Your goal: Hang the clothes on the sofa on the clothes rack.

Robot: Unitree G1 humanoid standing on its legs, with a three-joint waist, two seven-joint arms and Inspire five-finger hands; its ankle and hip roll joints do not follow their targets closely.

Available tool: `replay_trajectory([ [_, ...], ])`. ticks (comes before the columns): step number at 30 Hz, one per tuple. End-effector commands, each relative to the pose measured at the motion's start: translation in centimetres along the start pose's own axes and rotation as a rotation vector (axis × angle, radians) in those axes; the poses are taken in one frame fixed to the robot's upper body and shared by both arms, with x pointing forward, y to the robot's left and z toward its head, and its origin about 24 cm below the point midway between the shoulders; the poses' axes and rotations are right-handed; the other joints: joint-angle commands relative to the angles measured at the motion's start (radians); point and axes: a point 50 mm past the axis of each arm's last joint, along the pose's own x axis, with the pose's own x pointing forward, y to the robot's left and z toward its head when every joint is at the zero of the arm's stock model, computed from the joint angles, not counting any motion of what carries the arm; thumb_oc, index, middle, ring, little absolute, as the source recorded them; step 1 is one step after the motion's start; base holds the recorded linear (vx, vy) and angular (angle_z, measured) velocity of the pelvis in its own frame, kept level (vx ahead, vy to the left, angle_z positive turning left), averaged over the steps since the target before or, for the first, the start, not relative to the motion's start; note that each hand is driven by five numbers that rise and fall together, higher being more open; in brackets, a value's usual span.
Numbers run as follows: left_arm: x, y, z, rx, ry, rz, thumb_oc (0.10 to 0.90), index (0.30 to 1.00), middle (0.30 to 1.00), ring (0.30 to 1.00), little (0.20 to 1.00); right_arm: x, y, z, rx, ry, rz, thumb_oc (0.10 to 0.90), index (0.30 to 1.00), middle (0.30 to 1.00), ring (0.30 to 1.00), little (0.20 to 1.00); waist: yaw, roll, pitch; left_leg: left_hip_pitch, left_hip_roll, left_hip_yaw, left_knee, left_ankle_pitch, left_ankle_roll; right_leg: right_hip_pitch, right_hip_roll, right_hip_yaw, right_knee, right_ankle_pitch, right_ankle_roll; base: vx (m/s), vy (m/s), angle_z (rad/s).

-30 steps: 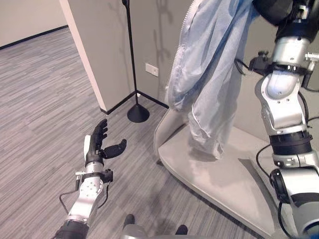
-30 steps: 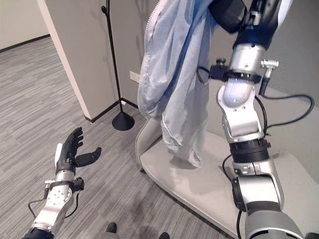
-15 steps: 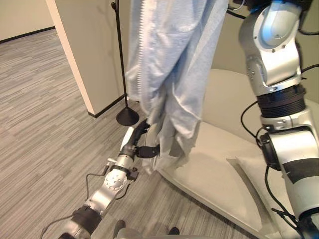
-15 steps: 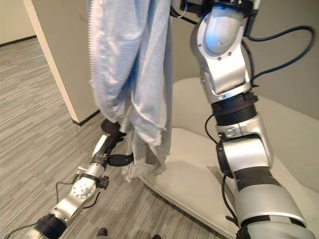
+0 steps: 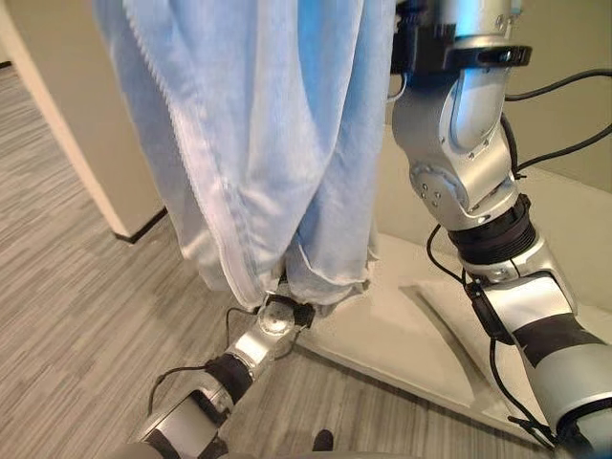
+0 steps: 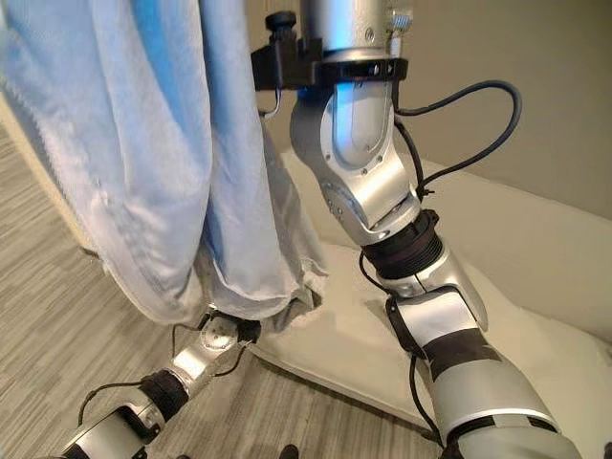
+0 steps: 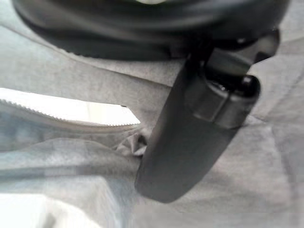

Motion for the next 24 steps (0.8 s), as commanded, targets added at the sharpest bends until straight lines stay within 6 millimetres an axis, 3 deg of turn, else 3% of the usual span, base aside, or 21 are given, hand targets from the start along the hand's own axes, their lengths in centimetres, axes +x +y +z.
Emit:
replay_trajectory([
  [1, 1.8, 0.0, 4.8, -0.04, -0.205, 0.024, 0.4, 0.3, 0.3, 0.3, 0.3, 2.1, -1.4, 2.1, 0.008, -0.11, -0.038, 0.4, 0.3, 0.3, 0.3, 0.3, 0.043, -0.017, -0.088, -0.107, 0.046, -0.057, -0.023, 0.076, -0.03, 0.083, -0.061, 0.041, 0.005, -0.085, 0.073, 0.02, -0.012, -0.12],
  [3, 1.6, 1.5, 5.4, -0.066, -0.236, 0.106, 0.4, 0.3, 0.3, 0.3, 0.3, 1.6, -2.4, 2.4, -0.012, -0.11, -0.039, 0.4, 0.3, 0.3, 0.3, 0.3, 0.047, -0.019, -0.085, -0.106, 0.051, -0.057, -0.023, 0.078, -0.032, 0.081, -0.059, 0.04, 0.005, -0.09, 0.073, 0.01, -0.008, -0.04],
  [5, 1.6, 1.5, 5.4, -0.066, -0.235, 0.106, 0.4, 0.3, 0.3, 0.3, 0.3, 1.6, -2.4, 2.4, -0.012, -0.109, -0.039, 0.4, 0.3, 0.3, 0.3, 0.3, 0.046, -0.019, -0.085, -0.106, 0.052, -0.058, -0.023, 0.078, -0.032, 0.082, -0.059, 0.04, 0.005, -0.09, 0.073, 0.0, 0.0, 0.0],
  [7, 0.6, 4.4, 6.5, -0.118, -0.312, 0.234, 0.4, 0.3, 0.3, 0.3, 0.3, 0.8, -4.0, 2.9, -0.077, -0.11, -0.037, 0.4, 0.3, 0.3, 0.3, 0.3, 0.056, -0.019, -0.079, -0.107, 0.052, -0.062, -0.023, 0.08, -0.033, 0.082, -0.056, 0.035, 0.005, -0.096, 0.074, 0.0, 0.0, 0.0],
  [11, -2.5, 11.0, 8.5, -0.026, -0.463, 0.517, 0.4, 0.3, 0.3, 0.3, 0.3, -0.6, -6.7, 3.7, -0.175, -0.094, -0.034, 0.4, 0.3, 0.3, 0.3, 0.3, 0.082, -0.018, -0.075, -0.11, 0.051, -0.071, -0.023, 0.08, -0.033, 0.087, -0.055, 0.025, 0.005, -0.101, 0.074, 0.02, -0.003, 0.0],
  [12, -2.6, 11.1, 8.5, -0.023, -0.461, 0.52, 0.4, 0.3, 0.3, 0.3, 0.3, -0.6, -6.7, 3.6, -0.172, -0.092, -0.034, 0.4, 0.3, 0.3, 0.3, 0.3, 0.08, -0.019, -0.076, -0.109, 0.051, -0.071, -0.023, 0.08, -0.033, 0.088, -0.055, 0.025, 0.005, -0.101, 0.074, 0.02, 0.01, 0.07],
  [13, -4.6, 13.9, 9.5, 0.027, -0.528, 0.65, 0.4, 0.3, 0.3, 0.3, 0.3, -1.1, -7.5, 3.9, -0.205, -0.078, -0.017, 0.4, 0.3, 0.3, 0.3, 0.3, 0.094, -0.017, -0.071, -0.11, 0.048, -0.076, -0.023, 0.079, -0.033, 0.088, -0.057, 0.022, 0.005, -0.102, 0.077, 0.01, 0.008, 0.07],
  [14, -4.7, 13.9, 9.5, 0.029, -0.527, 0.653, 0.4, 0.3, 0.3, 0.3, 0.3, -1.2, -7.5, 3.9, -0.202, -0.077, -0.016, 0.4, 0.3, 0.3, 0.3, 0.3, 0.092, -0.018, -0.072, -0.109, 0.047, -0.075, -0.023, 0.078, -0.033, 0.089, -0.057, 0.022, 0.005, -0.102, 0.077, 0.02, 0.025, 0.08],
  [15, -7.4, 17.1, 10.8, 0.092, -0.614, 0.823, 0.4, 0.3, 0.3, 0.3, 0.3, -1.6, -8.2, 4.0, -0.233, -0.059, 0.003, 0.4, 0.3, 0.3, 0.3, 0.3, 0.112, -0.016, -0.06, -0.106, 0.044, -0.082, -0.023, 0.076, -0.034, 0.089, -0.059, 0.024, 0.005, -0.103, 0.079, 0.0, 0.018, 0.03],
  [16, -7.6, 17.1, 10.8, 0.096, -0.612, 0.827, 0.4, 0.3, 0.3, 0.3, 0.3, -1.6, -8.2, 4.0, -0.228, -0.058, 0.004, 0.4, 0.3, 0.3, 0.3, 0.3, 0.109, -0.017, -0.062, -0.107, 0.043, -0.082, -0.023, 0.077, -0.033, 0.088, -0.06, 0.024, 0.005, -0.102, 0.08, 0.0, 0.0, 0.0],
  [20, -13.6, 21.1, 12.1, 0.242, -0.718, 1.113, 0.4, 0.3, 0.3, 0.3, 0.3, -2.7, -8.8, 4.5, -0.294, -0.014, 0.111, 0.4, 0.3, 0.3, 0.3, 0.3, 0.146, -0.009, -0.045, -0.1, 0.017, -0.12, -0.023, 0.058, -0.017, 0.084, -0.077, 0.041, 0.005, -0.102, 0.089, 0.01, 0.072, 0.03],
  [21, -15.6, 22.0, 12.8, 0.287, -0.769, 1.197, 0.4, 0.3, 0.3, 0.3, 0.3, -3.3, -9.1, 4.7, -0.335, -0.003, 0.145, 0.4, 0.3, 0.3, 0.3, 0.3, 0.176, -0.006, -0.024, -0.107, -0.002, -0.166, -0.023, 0.056, -0.016, 0.08, -0.089, 0.046, 0.005, -0.1, 0.092, -0.03, 0.075, -0.03],
  [24, -17.4, 22.3, 13.2, 0.338, -0.8, 1.245, 0.4, 0.3, 0.3, 0.3, 0.3, -4.9, -9.5, 4.5, -0.385, 0.043, 0.166, 0.4, 0.3, 0.3, 0.3, 0.3, 0.193, -0.007, -0.007, -0.113, -0.015, -0.218, -0.023, 0.043, -0.015, 0.081, -0.109, 0.046, 0.005, -0.093, 0.102, -0.06, 0.13, 0.0],
])
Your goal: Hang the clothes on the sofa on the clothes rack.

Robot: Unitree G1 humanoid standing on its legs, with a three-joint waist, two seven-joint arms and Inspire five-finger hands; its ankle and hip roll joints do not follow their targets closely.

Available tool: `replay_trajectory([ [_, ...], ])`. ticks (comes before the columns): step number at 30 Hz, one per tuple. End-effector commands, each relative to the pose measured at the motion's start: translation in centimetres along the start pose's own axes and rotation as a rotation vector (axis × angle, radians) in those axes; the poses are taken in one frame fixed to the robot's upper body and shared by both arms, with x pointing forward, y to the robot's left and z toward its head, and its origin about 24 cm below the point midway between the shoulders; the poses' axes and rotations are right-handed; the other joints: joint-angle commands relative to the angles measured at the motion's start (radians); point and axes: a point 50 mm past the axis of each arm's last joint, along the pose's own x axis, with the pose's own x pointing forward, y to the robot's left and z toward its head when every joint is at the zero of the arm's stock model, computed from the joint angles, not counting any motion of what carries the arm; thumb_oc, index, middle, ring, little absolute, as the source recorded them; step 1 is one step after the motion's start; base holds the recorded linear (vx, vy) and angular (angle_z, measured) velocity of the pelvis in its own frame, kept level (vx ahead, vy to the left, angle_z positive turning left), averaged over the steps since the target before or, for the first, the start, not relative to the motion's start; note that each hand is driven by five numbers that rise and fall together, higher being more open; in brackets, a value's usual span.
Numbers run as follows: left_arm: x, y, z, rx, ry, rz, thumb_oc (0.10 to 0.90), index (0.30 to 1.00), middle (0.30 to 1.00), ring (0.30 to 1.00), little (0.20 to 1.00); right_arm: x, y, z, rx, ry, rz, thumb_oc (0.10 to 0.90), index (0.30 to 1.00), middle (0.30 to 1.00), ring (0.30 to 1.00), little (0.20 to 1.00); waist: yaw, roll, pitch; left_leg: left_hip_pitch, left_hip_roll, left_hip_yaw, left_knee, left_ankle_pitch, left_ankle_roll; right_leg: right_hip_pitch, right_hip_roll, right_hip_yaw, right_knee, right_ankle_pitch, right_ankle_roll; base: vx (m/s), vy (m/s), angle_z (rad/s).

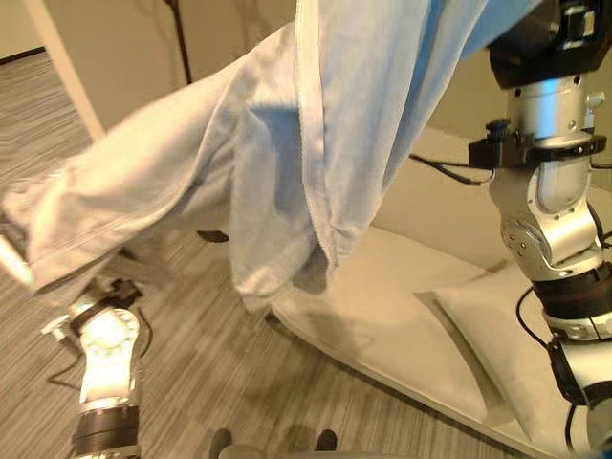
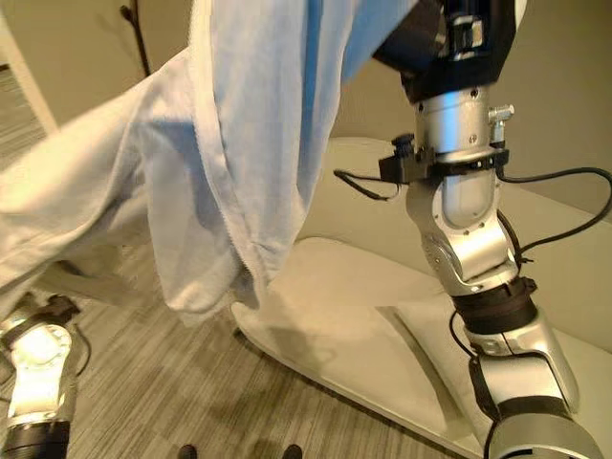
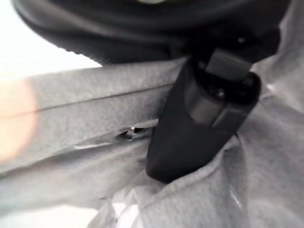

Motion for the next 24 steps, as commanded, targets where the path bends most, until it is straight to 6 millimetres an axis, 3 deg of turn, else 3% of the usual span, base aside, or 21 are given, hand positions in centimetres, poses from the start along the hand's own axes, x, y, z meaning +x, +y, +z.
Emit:
replay_trajectory([
  [1, 1.3, -0.1, 6.4, -0.068, -0.413, -0.03, 0.4, 0.3, 0.3, 0.3, 0.3, -0.2, -1.3, 2.6, -0.13, -0.145, -0.013, 0.4, 0.3, 0.3, 0.3, 0.3, 0.038, -0.021, -0.004, -0.129, 0.01, -0.145, -0.017, 0.079, -0.017, 0.095, -0.14, 0.038, 0.01, -0.079, 0.123, -0.09, 0.199, 0.17],
  [3, 1.0, -0.2, 6.5, -0.072, -0.419, -0.039, 0.4, 0.3, 0.3, 0.3, 0.3, -1.7, -1.1, 2.1, -0.136, -0.114, -0.02, 0.4, 0.3, 0.3, 0.3, 0.3, 0.035, -0.025, 0.004, -0.144, 0.032, -0.132, -0.017, 0.085, -0.018, 0.092, -0.159, 0.028, 0.01, -0.074, 0.132, -0.07, 0.245, 0.45],
  [4, 0.7, -0.2, 6.1, -0.077, -0.404, -0.049, 0.4, 0.3, 0.3, 0.3, 0.3, -3.1, -0.8, 1.5, -0.111, -0.079, -0.04, 0.4, 0.3, 0.3, 0.3, 0.3, 0.031, -0.027, 0.01, -0.147, 0.056, -0.117, -0.018, 0.091, -0.014, 0.092, -0.178, 0.024, 0.01, -0.07, 0.14, -0.06, 0.519, 0.56],
  [5, 0.1, -0.4, 5.2, -0.082, -0.359, -0.061, 0.4, 0.3, 0.3, 0.3, 0.3, -5.8, 0.1, 0.3, -0.051, -0.002, -0.074, 0.4, 0.3, 0.3, 0.3, 0.3, 0.022, -0.032, 0.026, -0.152, 0.115, -0.092, -0.021, 0.102, -0.011, 0.092, -0.22, 0.02, 0.014, -0.064, 0.16, -0.03, 0.409, 0.42],
  [6, 0.1, -0.4, 5.1, -0.078, -0.359, -0.068, 0.4, 0.3, 0.3, 0.3, 0.3, -6.1, 0.2, 0.3, -0.051, 0.003, -0.078, 0.4, 0.3, 0.3, 0.3, 0.3, 0.024, -0.035, 0.022, -0.149, 0.115, -0.091, -0.022, 0.101, -0.011, 0.094, -0.22, 0.019, 0.013, -0.065, 0.161, -0.01, 0.634, 0.37],
  [7, -0.2, -0.8, 4.4, -0.104, -0.317, -0.064, 0.4, 0.3, 0.3, 0.3, 0.3, -8.5, 1.0, -0.9, 0.014, 0.102, -0.109, 0.4, 0.3, 0.3, 0.3, 0.3, 0.012, -0.036, 0.03, -0.161, 0.16, -0.071, -0.023, 0.115, -0.018, 0.094, -0.264, 0.015, 0.021, -0.062, 0.178, 0.01, 0.346, 0.24],
  [8, -0.2, -0.8, 4.4, -0.102, -0.316, -0.068, 0.4, 0.3, 0.3, 0.3, 0.3, -8.7, 1.0, -0.8, 0.014, 0.105, -0.11, 0.4, 0.3, 0.3, 0.3, 0.3, 0.013, -0.038, 0.026, -0.162, 0.16, -0.072, -0.023, 0.115, -0.018, 0.094, -0.264, 0.014, 0.023, -0.064, 0.179, 0.01, 0.57, 0.23],
  [10, -0.9, -1.6, 4.0, -0.168, -0.265, -0.103, 0.4, 0.3, 0.3, 0.3, 0.3, -11.0, 1.5, -1.8, -0.035, 0.222, -0.108, 0.4, 0.3, 0.3, 0.3, 0.3, 0.005, -0.027, 0.027, -0.179, 0.185, -0.07, -0.011, 0.139, -0.031, 0.097, -0.318, 0.005, 0.029, -0.056, 0.202, 0.02, 0.57, 0.31],
  [12, -2.1, -2.4, 3.3, -0.217, -0.198, -0.169, 0.4, 0.3, 0.3, 0.3, 0.3, -13.6, 1.7, -2.3, -0.097, 0.343, -0.093, 0.4, 0.3, 0.3, 0.3, 0.3, -0.006, -0.017, 0.01, -0.177, 0.155, -0.075, 0.043, 0.075, -0.047, 0.119, -0.383, -0.016, 0.019, -0.016, 0.234, 0.05, 0.758, 0.27],
  [13, -3.4, -4.1, 3.0, -0.242, -0.159, -0.276, 0.4, 0.3, 0.3, 0.3, 0.3, -15.5, 1.5, -2.6, -0.145, 0.431, -0.098, 0.4, 0.3, 0.3, 0.3, 0.3, -0.021, -0.029, 0.01, -0.214, 0.089, -0.072, 0.141, -0.019, -0.036, 0.125, -0.472, -0.035, 0.02, 0.091, 0.256, 0.04, 0.662, -0.03],
  [15, -3.4, -4.2, 3.0, -0.244, -0.158, -0.282, 0.4, 0.3, 0.3, 0.3, 0.3, -15.6, 1.4, -2.6, -0.149, 0.434, -0.102, 0.4, 0.3, 0.3, 0.3, 0.3, -0.02, -0.038, 0.007, -0.233, 0.074, -0.078, 0.169, -0.033, -0.03, 0.125, -0.484, -0.04, 0.015, 0.098, 0.26, -0.01, 0.521, 0.27],
  [16, -3.4, -5.3, 4.2, -0.234, -0.23, -0.358, 0.4, 0.3, 0.3, 0.3, 0.3, -16.7, 1.9, -3.5, -0.133, 0.498, -0.142, 0.4, 0.3, 0.3, 0.3, 0.3, -0.013, -0.064, 0.028, -0.254, -0.026, -0.07, 0.21, -0.105, 0.037, 0.088, -0.585, -0.082, 0.068, 0.278, 0.257, -0.06, 0.6, 0.63],
  [18, -3.0, -5.2, 4.7, -0.223, -0.261, -0.35, 0.4, 0.3, 0.3, 0.3, 0.3, -16.7, 2.1, -3.7, -0.114, 0.499, -0.163, 0.4, 0.3, 0.3, 0.3, 0.3, -0.008, -0.069, 0.032, -0.253, -0.051, -0.05, 0.21, -0.105, 0.059, 0.07, -0.606, -0.115, 0.099, 0.294, 0.253, -0.04, 0.597, 0.6],
  [20, -2.5, -4.8, 5.0, -0.217, -0.276, -0.317, 0.4, 0.3, 0.3, 0.3, 0.3, -17.0, 2.1, -3.7, -0.124, 0.508, -0.181, 0.4, 0.3, 0.3, 0.3, 0.3, -0.021, -0.075, 0.032, -0.23, -0.103, -0.045, 0.18, -0.092, 0.096, 0.055, -0.576, -0.106, 0.166, 0.231, 0.216, 0.05, 0.618, 0.19],
  [21, -2.4, -4.5, 4.9, -0.196, -0.278, -0.309, 0.4, 0.3, 0.3, 0.3, 0.3, -17.1, 1.6, -3.4, -0.16, 0.497, -0.205, 0.4, 0.3, 0.3, 0.3, 0.3, -0.028, -0.067, 0.023, -0.196, -0.145, -0.038, 0.141, -0.088, 0.132, 0.045, -0.473, -0.079, 0.215, 0.091, 0.177, 0.08, 0.568, 0.02],
  [22, -2.4, -4.5, 4.9, -0.197, -0.278, -0.31, 0.4, 0.3, 0.3, 0.3, 0.3, -17.1, 1.6, -3.3, -0.16, 0.497, -0.205, 0.4, 0.3, 0.3, 0.3, 0.3, -0.028, -0.067, 0.023, -0.196, -0.145, -0.038, 0.137, -0.082, 0.132, 0.041, -0.474, -0.079, 0.22, 0.088, 0.173, 0.14, 0.66, 0.2],
  [23, -2.6, -4.0, 4.2, -0.181, -0.243, -0.312, 0.4, 0.3, 0.3, 0.3, 0.3, -17.6, 0.7, -3.0, -0.185, 0.498, -0.244, 0.4, 0.3, 0.3, 0.3, 0.3, -0.028, -0.065, 0.016, -0.161, -0.182, -0.033, 0.098, -0.078, 0.154, 0.031, -0.369, -0.074, 0.255, -0.022, 0.137, 0.08, 0.257, 0.32],
  [24, -2.6, -3.9, 4.2, -0.181, -0.241, -0.314, 0.4, 0.3, 0.3, 0.3, 0.3, -17.6, 0.7, -2.9, -0.185, 0.499, -0.244, 0.4, 0.3, 0.3, 0.3, 0.3, -0.027, -0.064, 0.016, -0.156, -0.179, -0.033, 0.093, -0.077, 0.152, 0.03, -0.367, -0.073, 0.261, -0.028, 0.134, 0.14, 0.374, 0.25],
])
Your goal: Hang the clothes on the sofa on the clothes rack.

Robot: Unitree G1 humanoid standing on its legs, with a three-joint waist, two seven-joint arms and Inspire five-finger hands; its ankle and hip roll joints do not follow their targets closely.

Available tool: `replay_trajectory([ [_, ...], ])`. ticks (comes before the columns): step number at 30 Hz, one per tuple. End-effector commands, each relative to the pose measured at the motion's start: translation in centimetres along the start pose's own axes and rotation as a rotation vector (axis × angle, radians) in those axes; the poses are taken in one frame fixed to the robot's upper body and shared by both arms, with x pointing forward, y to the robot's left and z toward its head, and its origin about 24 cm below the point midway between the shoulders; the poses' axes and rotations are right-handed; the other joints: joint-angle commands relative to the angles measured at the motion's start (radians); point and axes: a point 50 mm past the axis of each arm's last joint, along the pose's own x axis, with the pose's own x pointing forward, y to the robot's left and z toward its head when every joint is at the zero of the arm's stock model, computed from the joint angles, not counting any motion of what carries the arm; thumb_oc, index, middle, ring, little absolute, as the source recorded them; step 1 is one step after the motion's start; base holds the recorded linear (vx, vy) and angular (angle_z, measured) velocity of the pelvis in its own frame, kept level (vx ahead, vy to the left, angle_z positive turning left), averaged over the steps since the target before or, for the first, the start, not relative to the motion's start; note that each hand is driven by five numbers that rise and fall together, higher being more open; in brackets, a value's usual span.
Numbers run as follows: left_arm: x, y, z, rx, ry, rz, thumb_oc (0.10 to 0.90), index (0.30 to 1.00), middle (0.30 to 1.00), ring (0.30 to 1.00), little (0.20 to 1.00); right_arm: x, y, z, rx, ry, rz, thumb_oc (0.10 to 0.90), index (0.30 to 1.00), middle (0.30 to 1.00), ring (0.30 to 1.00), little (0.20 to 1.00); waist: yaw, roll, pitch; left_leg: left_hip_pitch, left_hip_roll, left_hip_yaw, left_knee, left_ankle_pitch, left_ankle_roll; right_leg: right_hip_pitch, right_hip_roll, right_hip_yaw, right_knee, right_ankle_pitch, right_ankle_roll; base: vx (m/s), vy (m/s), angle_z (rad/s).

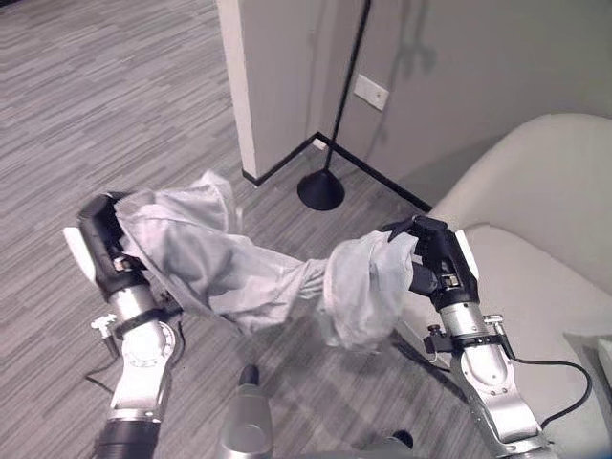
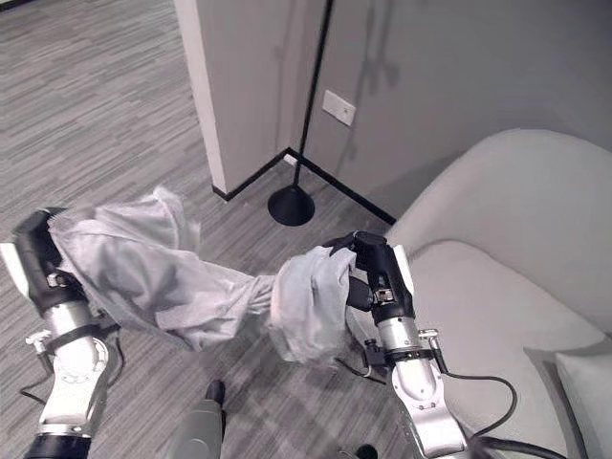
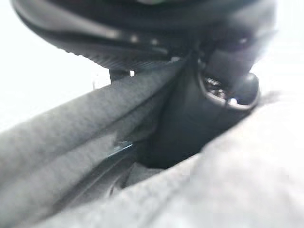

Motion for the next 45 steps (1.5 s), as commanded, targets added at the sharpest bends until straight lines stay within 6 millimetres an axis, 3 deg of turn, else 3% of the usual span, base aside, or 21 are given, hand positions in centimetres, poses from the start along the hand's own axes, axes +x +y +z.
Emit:
replay_trajectory([
  [1, 0.7, 0.7, 4.2, -0.051, -0.24, -0.018, 0.4, 0.3, 0.3, 0.3, 0.3, 1.5, -3.2, 5.2, -0.054, -0.317, -0.135, 0.4, 0.3, 0.3, 0.3, 0.3, -0.023, 0.002, -0.145, 0.111, -0.011, -0.006, -0.252, 0.031, 0.037, 0.019, 0.201, 0.018, -0.037, -0.183, 0.01, 0.08, 0.193, 0.24],
  [3, 0.5, 1.0, 3.6, -0.047, -0.196, -0.017, 0.4, 0.3, 0.3, 0.3, 0.3, 1.2, -3.9, 4.7, -0.063, -0.292, -0.169, 0.4, 0.3, 0.3, 0.3, 0.3, -0.049, -0.005, -0.139, 0.157, -0.038, -0.009, -0.285, 0.032, 0.048, -0.043, 0.311, 0.07, -0.045, -0.219, -0.009, 0.17, 0.255, -0.03],
  [6, 0.2, 0.9, 2.9, -0.062, -0.148, -0.032, 0.4, 0.3, 0.3, 0.3, 0.3, 0.9, -4.5, 4.5, -0.062, -0.287, -0.199, 0.4, 0.3, 0.3, 0.3, 0.3, -0.097, -0.028, -0.109, 0.242, -0.095, -0.038, -0.31, 0.004, 0.071, -0.136, 0.47, 0.18, -0.101, -0.18, -0.004, 0.23, 0.173, 0.1],
  [9, -0.3, -0.7, 2.3, -0.09, -0.113, -0.092, 0.4, 0.3, 0.3, 0.3, 0.3, 0.7, -4.9, 4.5, -0.037, -0.29, -0.223, 0.4, 0.3, 0.3, 0.3, 0.3, -0.146, -0.031, -0.095, 0.322, -0.135, -0.101, -0.328, -0.037, 0.096, -0.22, 0.533, 0.21, -0.15, -0.11, 0.018, 0.3, 0.131, 0.34],
  [12, -0.9, -2.0, 2.4, -0.095, -0.113, -0.165, 0.4, 0.3, 0.3, 0.3, 0.3, 0.7, -4.6, 4.4, -0.029, -0.285, -0.221, 0.4, 0.3, 0.3, 0.3, 0.3, -0.173, -0.032, -0.108, 0.384, -0.14, -0.149, -0.302, -0.11, 0.104, -0.2, 0.518, 0.209, -0.169, -0.108, 0.006, 0.39, 0.034, 0.79],
  [15, -1.5, -1.4, 2.1, -0.102, -0.091, -0.155, 0.4, 0.3, 0.3, 0.3, 0.3, 0.9, -3.8, 3.8, -0.033, -0.258, -0.18, 0.4, 0.3, 0.3, 0.3, 0.3, -0.16, -0.011, -0.164, 0.424, -0.107, -0.113, -0.221, -0.169, 0.087, -0.118, 0.522, 0.194, -0.179, -0.122, -0.02, 0.42, -0.007, 0.32],
  [17, -1.2, -1.5, 2.4, -0.118, -0.11, -0.139, 0.4, 0.3, 0.3, 0.3, 0.3, 1.2, -3.5, 3.8, -0.063, -0.261, -0.154, 0.4, 0.3, 0.3, 0.3, 0.3, -0.152, 0.007, -0.164, 0.359, -0.097, -0.054, -0.018, -0.097, 0.036, -0.062, 0.513, 0.188, -0.213, -0.116, -0.026, 0.25, 0.03, -0.07],
  [20, -0.1, -0.9, 3.2, -0.079, -0.188, -0.078, 0.4, 0.3, 0.3, 0.3, 0.3, 1.7, -4.1, 3.9, -0.148, -0.268, -0.164, 0.4, 0.3, 0.3, 0.3, 0.3, -0.137, -0.011, -0.148, 0.202, -0.046, 0.043, 0.262, 0.011, -0.021, -0.004, 0.49, 0.177, -0.264, -0.125, -0.05, 0.14, 0.001, -0.17],
  [24, 0.8, 0.3, 3.5, -0.029, -0.238, 0.031, 0.4, 0.3, 0.3, 0.3, 0.3, 1.7, -5.5, 3.8, -0.327, -0.257, -0.217, 0.4, 0.3, 0.3, 0.3, 0.3, -0.132, -0.029, -0.138, 0.091, 0.131, 0.189, 0.331, 0.019, 0.005, 0.064, 0.45, 0.167, -0.292, -0.163, -0.058, 0.18, 0.027, 0.28],
  [26, 0.9, 1.6, 3.1, 0.017, -0.226, 0.112, 0.4, 0.3, 0.3, 0.3, 0.3, 1.5, -6.8, 4.2, -0.472, -0.264, -0.264, 0.4, 0.3, 0.3, 0.3, 0.3, -0.113, -0.023, -0.132, 0.029, 0.154, 0.131, 0.225, -0.011, -0.001, 0.099, 0.425, 0.195, -0.292, -0.191, -0.044, 0.24, 0.24, 0.21],
  [27, 0.9, 1.6, 3.2, 0.016, -0.226, 0.112, 0.4, 0.3, 0.3, 0.3, 0.3, 1.5, -6.8, 4.3, -0.474, -0.265, -0.265, 0.4, 0.3, 0.3, 0.3, 0.3, -0.114, -0.027, -0.132, 0.029, 0.149, 0.132, 0.215, 0.0, 0.001, 0.096, 0.42, 0.193, -0.293, -0.186, -0.045, 0.35, 0.391, -0.02],
  [28, 0.8, 2.4, 3.1, 0.04, -0.234, 0.149, 0.4, 0.3, 0.3, 0.3, 0.3, 1.4, -7.8, 4.3, -0.536, -0.259, -0.309, 0.4, 0.3, 0.3, 0.3, 0.3, -0.105, -0.008, -0.142, 0.039, 0.141, 0.044, 0.02, 0.004, -0.019, 0.111, 0.408, 0.216, -0.289, -0.214, -0.033, 0.17, 0.217, -0.22],
  [29, 0.8, 2.4, 3.2, 0.039, -0.234, 0.149, 0.4, 0.3, 0.3, 0.3, 0.3, 1.4, -7.8, 4.3, -0.537, -0.26, -0.31, 0.4, 0.3, 0.3, 0.3, 0.3, -0.107, -0.01, -0.142, 0.042, 0.137, 0.045, 0.007, 0.018, -0.019, 0.108, 0.405, 0.215, -0.287, -0.211, -0.034, 0.31, 0.336, -0.39],
  [30, 0.9, 2.8, 3.3, 0.069, -0.248, 0.166, 0.4, 0.3, 0.3, 0.3, 0.3, 1.6, -8.3, 4.5, -0.558, -0.272, -0.348, 0.4, 0.3, 0.3, 0.3, 0.3, -0.092, 0.002, -0.143, 0.036, 0.128, -0.029, -0.092, 0.065, -0.035, 0.124, 0.407, 0.233, -0.287, -0.223, -0.031, 0.32, 0.316, -0.49],
  [31, 1.3, 3.3, 3.3, 0.128, -0.271, 0.185, 0.4, 0.3, 0.3, 0.3, 0.3, 2.2, -8.9, 5.2, -0.571, -0.31, -0.407, 0.4, 0.3, 0.3, 0.3, 0.3, -0.066, 0.022, -0.143, 0.007, 0.11, -0.169, -0.238, 0.102, -0.066, 0.152, 0.407, 0.279, -0.288, -0.256, -0.025, 0.34, 0.307, -0.48],
  [33, 1.3, 3.2, 3.3, 0.128, -0.274, 0.187, 0.4, 0.3, 0.3, 0.3, 0.3, 2.2, -8.9, 5.2, -0.572, -0.313, -0.41, 0.4, 0.3, 0.3, 0.3, 0.3, -0.071, 0.024, -0.142, 0.018, 0.115, -0.176, -0.264, 0.115, -0.071, 0.154, 0.411, 0.273, -0.285, -0.261, -0.028, 0.22, 0.193, -0.57],
  [34, 1.6, 3.1, 3.4, 0.155, -0.298, 0.193, 0.4, 0.3, 0.3, 0.3, 0.3, 2.8, -9.4, 5.7, -0.559, -0.341, -0.478, 0.4, 0.3, 0.3, 0.3, 0.3, -0.057, 0.045, -0.14, -0.019, 0.081, -0.286, -0.34, 0.131, -0.097, 0.177, 0.416, 0.323, -0.276, -0.295, -0.029, 0.25, 0.29, -0.52],
  [38, 1.1, 2.4, 3.6, 0.125, -0.299, 0.141, 0.4, 0.3, 0.3, 0.3, 0.3, 2.3, -9.6, 5.5, -0.557, -0.32, -0.515, 0.4, 0.3, 0.3, 0.3, 0.3, -0.057, 0.08, -0.159, -0.016, 0.059, -0.296, -0.309, 0.158, -0.085, 0.196, 0.375, 0.372, -0.249, -0.319, 0.003, 0.21, 0.467, -0.55],
  [43, 0.8, 2.1, 3.3, 0.125, -0.285, 0.114, 0.4, 0.3, 0.3, 0.3, 0.3, 2.0, -9.4, 5.2, -0.559, -0.304, -0.506, 0.4, 0.3, 0.3, 0.3, 0.3, -0.058, 0.084, -0.162, -0.007, 0.045, -0.296, -0.295, 0.159, -0.078, 0.188, 0.356, 0.379, -0.24, -0.312, 0.011, 0.09, 0.226, -0.42],
  [44, 0.3, 1.1, 2.3, 0.151, -0.238, 0.004, 0.4, 0.3, 0.3, 0.3, 0.3, 0.7, -8.6, 3.0, -0.534, -0.188, -0.519, 0.4, 0.3, 0.3, 0.3, 0.3, -0.07, 0.059, -0.182, 0.052, -0.035, -0.249, -0.271, 0.143, -0.015, 0.141, 0.26, 0.401, -0.125, -0.246, 0.04, 0.42, 1.116, -0.16],
  [45, 0.4, 0.7, 2.6, 0.174, -0.257, -0.048, 0.4, 0.3, 0.3, 0.3, 0.3, 0.9, -8.2, 2.9, -0.539, -0.187, -0.513, 0.4, 0.3, 0.3, 0.3, 0.3, -0.083, 0.053, -0.176, 0.098, -0.069, -0.224, -0.286, 0.133, 0.027, 0.092, 0.224, 0.409, -0.008, -0.149, 0.03, 0.52, 1.236, -0.3],
])
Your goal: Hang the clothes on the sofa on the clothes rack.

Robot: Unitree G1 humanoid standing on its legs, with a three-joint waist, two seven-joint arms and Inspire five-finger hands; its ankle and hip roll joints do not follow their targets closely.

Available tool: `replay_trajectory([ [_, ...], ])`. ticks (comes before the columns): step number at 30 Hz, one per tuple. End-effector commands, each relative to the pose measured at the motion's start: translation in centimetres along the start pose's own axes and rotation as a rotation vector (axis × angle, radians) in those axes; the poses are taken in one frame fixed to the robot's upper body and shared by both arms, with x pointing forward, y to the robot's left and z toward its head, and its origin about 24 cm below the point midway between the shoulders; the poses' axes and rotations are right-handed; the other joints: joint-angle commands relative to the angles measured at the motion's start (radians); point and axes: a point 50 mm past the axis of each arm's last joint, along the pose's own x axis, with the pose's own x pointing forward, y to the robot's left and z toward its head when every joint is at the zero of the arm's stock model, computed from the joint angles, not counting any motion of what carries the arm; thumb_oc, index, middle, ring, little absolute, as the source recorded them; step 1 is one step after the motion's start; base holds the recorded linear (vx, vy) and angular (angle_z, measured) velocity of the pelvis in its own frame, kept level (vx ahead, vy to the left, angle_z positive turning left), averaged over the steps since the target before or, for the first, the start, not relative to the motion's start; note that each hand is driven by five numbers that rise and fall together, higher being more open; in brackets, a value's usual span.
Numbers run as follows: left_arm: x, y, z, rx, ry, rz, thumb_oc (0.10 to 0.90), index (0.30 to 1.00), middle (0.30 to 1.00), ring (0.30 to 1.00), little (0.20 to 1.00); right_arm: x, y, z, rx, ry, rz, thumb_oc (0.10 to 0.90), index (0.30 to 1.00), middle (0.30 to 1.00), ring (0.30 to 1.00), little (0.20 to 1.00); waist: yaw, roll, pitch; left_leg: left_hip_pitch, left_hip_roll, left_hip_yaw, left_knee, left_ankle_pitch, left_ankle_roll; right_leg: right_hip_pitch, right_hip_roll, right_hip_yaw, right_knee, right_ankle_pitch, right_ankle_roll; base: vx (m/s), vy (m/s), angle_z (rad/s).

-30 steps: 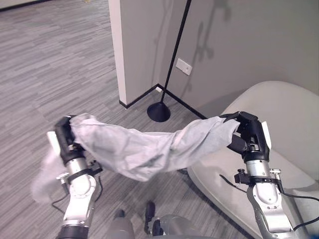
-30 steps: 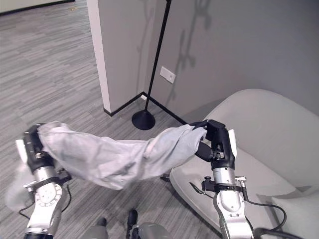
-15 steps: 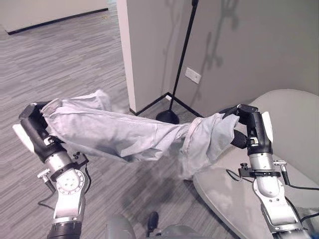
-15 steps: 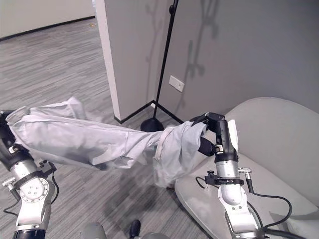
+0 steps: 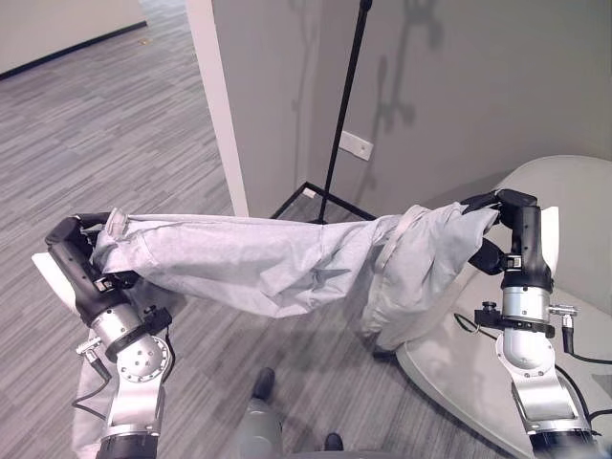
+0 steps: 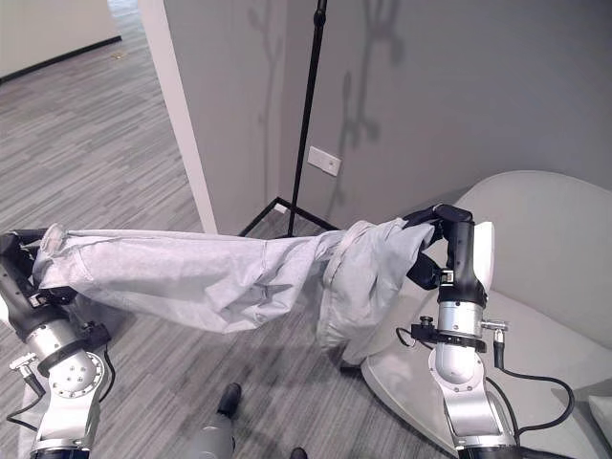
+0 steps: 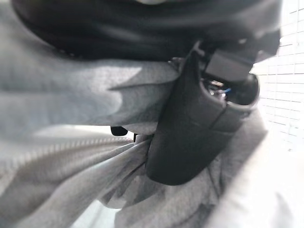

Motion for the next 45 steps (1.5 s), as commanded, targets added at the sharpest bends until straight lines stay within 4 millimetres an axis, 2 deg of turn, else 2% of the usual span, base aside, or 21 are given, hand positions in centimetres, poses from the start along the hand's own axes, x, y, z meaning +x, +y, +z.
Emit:
replay_trajectory([
  [1, 2.3, 0.2, 3.9, 0.031, -0.287, -0.14, 0.4, 0.3, 0.3, 0.3, 0.3, 0.8, -1.6, 1.2, -0.048, -0.058, -0.175, 0.4, 0.3, 0.3, 0.3, 0.3, -0.001, -0.041, -0.113, 0.153, -0.038, 0.046, -0.054, -0.113, 0.086, -0.125, -0.269, -0.042, 0.373, 0.186, 0.058, 0.26, 0.591, -0.51],
  [2, 2.3, 0.1, 3.9, 0.031, -0.287, -0.139, 0.4, 0.3, 0.3, 0.3, 0.3, 0.8, -1.6, 1.2, -0.05, -0.058, -0.175, 0.4, 0.3, 0.3, 0.3, 0.3, 0.001, -0.042, -0.109, 0.159, -0.039, 0.048, -0.059, -0.111, 0.088, -0.128, -0.27, -0.038, 0.382, 0.184, 0.059, 0.22, 0.422, -0.65],
  [4, 2.4, -0.1, 4.1, 0.05, -0.305, -0.152, 0.4, 0.3, 0.3, 0.3, 0.3, 1.0, -1.4, 1.7, -0.059, -0.078, -0.19, 0.4, 0.3, 0.3, 0.3, 0.3, -0.003, -0.034, -0.101, 0.22, -0.041, 0.088, -0.078, -0.133, 0.108, -0.154, -0.307, -0.117, 0.439, 0.202, 0.053, 0.12, 0.28, -0.37],
  [9, 2.8, -0.6, 5.9, 0.169, -0.459, -0.285, 0.4, 0.3, 0.3, 0.3, 0.3, 3.1, -2.7, 3.0, -0.078, -0.166, -0.247, 0.4, 0.3, 0.3, 0.3, 0.3, -0.008, -0.039, -0.09, 0.314, -0.058, 0.175, -0.086, -0.2, 0.124, -0.212, -0.241, -0.269, 0.268, 0.154, 0.081, 0.14, 0.143, -0.57],
  [11, 3.4, -0.8, 6.3, 0.188, -0.488, -0.277, 0.4, 0.3, 0.3, 0.3, 0.3, 3.9, -2.6, 3.3, -0.086, -0.186, -0.248, 0.4, 0.3, 0.3, 0.3, 0.3, -0.013, -0.039, -0.088, 0.348, -0.056, 0.184, -0.087, -0.225, 0.124, -0.224, -0.205, -0.266, 0.215, 0.151, 0.089, 0.2, 0.037, -0.57],
  [15, 6.6, -2.4, 8.6, 0.227, -0.617, -0.195, 0.4, 0.3, 0.3, 0.3, 0.3, 6.6, -2.7, 4.7, -0.123, -0.274, -0.239, 0.4, 0.3, 0.3, 0.3, 0.3, -0.051, -0.056, -0.066, 0.43, -0.069, 0.16, -0.087, -0.283, 0.13, -0.329, -0.102, -0.127, 0.089, 0.247, 0.128, 0.23, 0.018, -0.16],
  [17, 7.7, -2.8, 9.6, 0.247, -0.671, -0.15, 0.4, 0.3, 0.3, 0.3, 0.3, 7.6, -3.1, 5.3, -0.168, -0.317, -0.243, 0.4, 0.3, 0.3, 0.3, 0.3, -0.056, -0.06, -0.067, 0.464, -0.059, 0.148, -0.087, -0.311, 0.128, -0.351, -0.088, -0.111, 0.056, 0.269, 0.138, 0.29, -0.019, 0.16],
  [20, 8.3, -2.9, 10.0, 0.261, -0.691, -0.124, 0.4, 0.3, 0.3, 0.3, 0.3, 8.1, -3.3, 5.6, -0.187, -0.333, -0.248, 0.4, 0.3, 0.3, 0.3, 0.3, -0.059, -0.062, -0.067, 0.481, -0.048, 0.142, -0.086, -0.326, 0.125, -0.348, -0.084, -0.122, 0.043, 0.277, 0.141, 0.27, -0.073, 0.18],
  [21, 9.5, -2.8, 10.6, 0.3, -0.717, -0.076, 0.4, 0.3, 0.3, 0.3, 0.3, 8.7, -3.6, 5.8, -0.223, -0.354, -0.236, 0.4, 0.3, 0.3, 0.3, 0.3, -0.059, -0.081, -0.094, 0.513, -0.034, 0.135, -0.08, -0.363, 0.114, -0.319, -0.091, -0.155, 0.023, 0.266, 0.136, 0.58, -0.204, 0.21],
  [22, 10.5, -2.2, 10.6, 0.339, -0.709, -0.015, 0.4, 0.3, 0.3, 0.3, 0.3, 9.3, -3.8, 5.9, -0.27, -0.367, -0.222, 0.4, 0.3, 0.3, 0.3, 0.3, -0.06, -0.096, -0.135, 0.548, 0.002, 0.126, -0.065, -0.395, 0.105, -0.298, -0.085, -0.151, 0.06, 0.267, 0.126, 0.59, -0.207, 0.27],
  [25, 11.6, -1.4, 11.0, 0.363, -0.714, 0.043, 0.4, 0.3, 0.3, 0.3, 0.3, 9.8, -4.4, 5.9, -0.318, -0.38, -0.214, 0.4, 0.3, 0.3, 0.3, 0.3, -0.066, -0.089, -0.165, 0.562, 0.056, 0.117, -0.024, -0.417, 0.086, -0.279, -0.05, -0.157, 0.093, 0.228, 0.106, 0.47, -0.215, 0.29],
  [26, 12.8, -0.9, 11.3, 0.392, -0.71, 0.095, 0.4, 0.3, 0.3, 0.3, 0.3, 10.9, -4.8, 6.4, -0.359, -0.409, -0.217, 0.4, 0.3, 0.3, 0.3, 0.3, -0.063, -0.075, -0.189, 0.533, 0.098, 0.121, 0.084, -0.379, 0.061, -0.238, -0.024, -0.187, 0.091, 0.204, 0.088, 0.34, -0.19, 0.2],
  [28, 14.0, -0.5, 12.0, 0.407, -0.721, 0.127, 0.4, 0.3, 0.3, 0.3, 0.3, 11.8, -5.4, 6.8, -0.396, -0.431, -0.229, 0.4, 0.3, 0.3, 0.3, 0.3, -0.054, -0.078, -0.188, 0.451, 0.11, 0.123, 0.255, -0.281, 0.035, -0.189, -0.004, -0.189, 0.064, 0.194, 0.061, 0.28, -0.193, -0.05],
  [31, 14.8, -0.2, 12.7, 0.422, -0.735, 0.148, 0.4, 0.3, 0.3, 0.3, 0.3, 12.4, -5.9, 7.1, -0.409, -0.438, -0.253, 0.4, 0.3, 0.3, 0.3, 0.3, -0.047, -0.092, -0.18, 0.378, 0.105, 0.102, 0.385, -0.228, 0.032, -0.163, -0.001, -0.185, 0.04, 0.189, 0.046, 0.15, -0.134, 0.0],
  [32, 16.3, 0.7, 13.4, 0.446, -0.723, 0.197, 0.4, 0.3, 0.3, 0.3, 0.3, 13.6, -6.8, 7.7, -0.406, -0.445, -0.302, 0.4, 0.3, 0.3, 0.3, 0.3, -0.024, -0.114, -0.146, 0.24, 0.104, 0.082, 0.63, -0.138, 0.04, -0.113, -0.004, -0.19, 0.006, 0.18, 0.013, 0.11, -0.203, 0.09],
  [34, 16.9, 0.5, 13.7, 0.449, -0.716, 0.202, 0.4, 0.3, 0.3, 0.3, 0.3, 14.5, -7.2, 8.2, -0.408, -0.453, -0.327, 0.4, 0.3, 0.3, 0.3, 0.3, -0.021, -0.129, -0.129, 0.162, 0.093, 0.088, 0.706, -0.146, 0.06, -0.095, -0.013, -0.192, -0.01, 0.176, 0.004, 0.14, -0.103, -0.04],
  [35, 17.6, 0.1, 13.4, 0.459, -0.671, 0.189, 0.4, 0.3, 0.3, 0.3, 0.3, 15.7, -8.0, 8.7, -0.431, -0.433, -0.353, 0.4, 0.3, 0.3, 0.3, 0.3, 0.002, -0.127, -0.11, 0.075, 0.054, 0.12, 0.69, -0.237, 0.074, -0.053, -0.014, -0.18, -0.028, 0.157, 0.007, 0.16, 0.082, -0.05],
  [38, 18.3, 0.8, 14.0, 0.509, -0.687, 0.207, 0.4, 0.3, 0.3, 0.3, 0.3, 16.9, -9.2, 9.9, -0.479, -0.446, -0.396, 0.4, 0.3, 0.3, 0.3, 0.3, 0.038, -0.117, -0.101, 0.045, -0.014, 0.147, 0.428, -0.31, 0.069, -0.04, -0.033, -0.165, -0.031, 0.139, 0.029, 0.29, 0.196, 0.08],
  [39, 18.7, 1.2, 14.4, 0.545, -0.704, 0.206, 0.4, 0.3, 0.3, 0.3, 0.3, 17.7, -9.5, 10.0, -0.488, -0.434, -0.413, 0.4, 0.3, 0.3, 0.3, 0.3, 0.08, -0.095, -0.101, 0.002, -0.061, 0.114, 0.195, -0.209, 0.054, -0.01, -0.016, -0.155, -0.037, 0.122, 0.033, 0.35, 0.261, -0.28],
  [41, 19.3, 0.8, 14.8, 0.598, -0.719, 0.182, 0.4, 0.3, 0.3, 0.3, 0.3, 19.3, -10.0, 9.4, -0.647, -0.365, -0.417, 0.4, 0.3, 0.3, 0.3, 0.3, 0.125, -0.084, -0.109, 0.025, -0.084, 0.023, -0.069, -0.11, 0.033, 0.03, -0.008, -0.114, -0.038, 0.071, 0.035, 0.37, 0.191, -0.4],
  [45, 19.9, 1.8, 15.4, 0.587, -0.708, 0.244, 0.4, 0.3, 0.3, 0.3, 0.3, 19.8, -10.4, 9.8, -0.675, -0.335, -0.477, 0.4, 0.3, 0.3, 0.3, 0.3, 0.096, -0.052, -0.156, 0.101, -0.068, 0.028, -0.08, -0.043, 0.035, 0.035, -0.035, -0.111, -0.035, 0.06, 0.049, 0.24, 0.26, -0.9],
])
